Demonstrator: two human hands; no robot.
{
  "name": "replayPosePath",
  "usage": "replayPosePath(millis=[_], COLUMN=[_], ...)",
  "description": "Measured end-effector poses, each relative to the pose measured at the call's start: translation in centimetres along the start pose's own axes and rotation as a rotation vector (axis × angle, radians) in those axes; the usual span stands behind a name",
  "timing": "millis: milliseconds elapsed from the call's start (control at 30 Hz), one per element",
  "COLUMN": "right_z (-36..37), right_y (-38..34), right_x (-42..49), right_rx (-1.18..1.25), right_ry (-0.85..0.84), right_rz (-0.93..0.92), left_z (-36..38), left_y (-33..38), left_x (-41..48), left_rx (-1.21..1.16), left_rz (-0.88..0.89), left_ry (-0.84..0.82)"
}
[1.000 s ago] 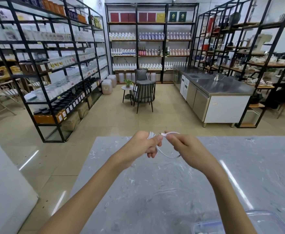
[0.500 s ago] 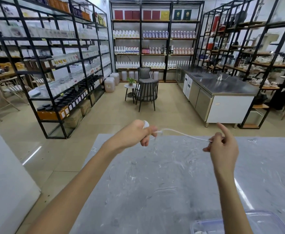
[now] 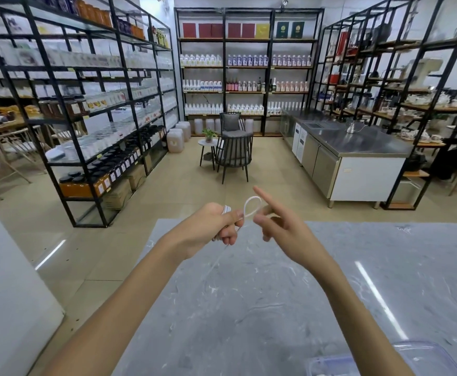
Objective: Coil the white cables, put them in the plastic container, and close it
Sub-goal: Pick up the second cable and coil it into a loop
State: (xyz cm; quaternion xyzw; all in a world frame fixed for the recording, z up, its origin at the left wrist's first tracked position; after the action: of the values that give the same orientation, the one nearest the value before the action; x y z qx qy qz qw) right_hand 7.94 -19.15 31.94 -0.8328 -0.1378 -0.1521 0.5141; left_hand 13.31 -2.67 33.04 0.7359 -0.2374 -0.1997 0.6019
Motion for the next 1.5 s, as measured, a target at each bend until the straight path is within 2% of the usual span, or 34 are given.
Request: replayPosePath(millis=[100,167,267,300,333,400,467,500,533,600,633,667,733,800,867,900,933,1000,1133,1200,1267,1367,1433,1500], right_z=[-0.9,-0.2,2.8,3.6,3.5,1.0,-3.4,-5.4,-7.0,-7.5,-7.1,-6.6,-5.9,-5.4,-3.5,-2.3,-1.5,-0.8,-1.9,-2.5,-3.0,-3.0,-2.4,-2.1], right_y=[1.5,1.3,0.1,-0.1,0.0,0.8,1.8,2.5,3.2,5.0,6.0,6.6,5.7,3.9,1.9,0.9,0.1,-1.2,-3.5,-4.7,-5.5,-5.4,-5.1,-4.9], right_x=[0.4,0.3,-0.6,-0.8,-0.7,0.0,1.1,1.7,2.3,3.4,3.5,3.4,3.2,2.6,1.6,1.1,0.7,0.6,1.6,2.0,2.8,4.0,4.5,4.6], right_rx=[0.261,0.331,0.267,0.188,0.132,0.118,0.26,0.192,-0.025,-0.666,-0.869,-0.941,-0.828,-0.519,-0.175,-0.086,-0.084,-0.275,-0.718,-0.779,-0.689,-0.37,-0.189,-0.114], right_ry=[-0.025,-0.143,-0.379,-0.398,-0.336,-0.062,0.224,0.313,0.321,0.079,-0.065,-0.15,-0.073,0.058,-0.077,-0.166,-0.226,-0.252,-0.111,-0.089,-0.052,0.061,0.094,0.119], right_rz=[0.167,0.226,0.16,0.122,0.096,0.141,0.239,0.275,0.305,0.404,0.424,0.408,0.295,0.146,0.104,0.113,0.098,0.006,-0.223,-0.395,-0.481,-0.41,-0.34,-0.337], left_z=[-1.1,-1.3,-0.8,-0.7,-0.8,-1.2,-1.5,-1.4,-1.2,-0.7,-0.4,-0.2,0.3,0.8,1.3,1.4,1.5,1.6,1.8,2.3,2.9,2.9,2.6,2.4], left_y=[0.4,0.5,0.7,0.6,0.6,0.2,-0.4,-0.7,-0.7,-0.3,0.0,0.3,0.5,0.3,0.1,0.1,0.0,-0.1,-0.5,-0.7,-0.1,1.6,2.4,2.7], left_x=[-0.5,-0.4,0.1,0.3,0.4,0.5,0.1,-0.2,-0.4,-0.5,-0.3,0.0,0.6,1.0,1.4,1.5,1.6,1.4,0.5,-0.1,-0.8,-1.7,-2.1,-2.6], left_rx=[-0.167,-0.174,-0.118,-0.06,0.02,0.165,0.232,0.245,0.249,0.233,0.218,0.207,0.182,0.108,0.015,-0.031,-0.07,-0.086,0.111,0.029,-0.149,-0.332,-0.372,-0.363], left_rz=[0.006,0.034,0.08,0.089,0.095,0.089,0.024,-0.014,-0.039,-0.047,-0.042,-0.037,-0.031,-0.032,-0.019,-0.013,-0.001,0.036,0.042,0.01,0.062,0.173,0.203,0.241], left_ry=[0.014,0.05,0.095,0.133,0.181,0.225,0.132,0.056,-0.017,-0.117,-0.137,-0.139,-0.12,-0.118,-0.105,-0.094,-0.085,-0.08,-0.062,-0.12,-0.2,-0.27,-0.303,-0.318])
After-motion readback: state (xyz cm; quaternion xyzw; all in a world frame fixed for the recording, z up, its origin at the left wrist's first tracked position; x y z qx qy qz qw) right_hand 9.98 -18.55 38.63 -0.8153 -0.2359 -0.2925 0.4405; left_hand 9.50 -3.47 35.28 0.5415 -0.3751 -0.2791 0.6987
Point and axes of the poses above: each hand's wrist, its own x-axis towards the middle knuckle, its own z-axis out of the palm, y = z × x, the point moved 3 cm from there along x, towards the middle knuckle, and after that the axes turned 5 degrees about -x, right-handed, at the moved point
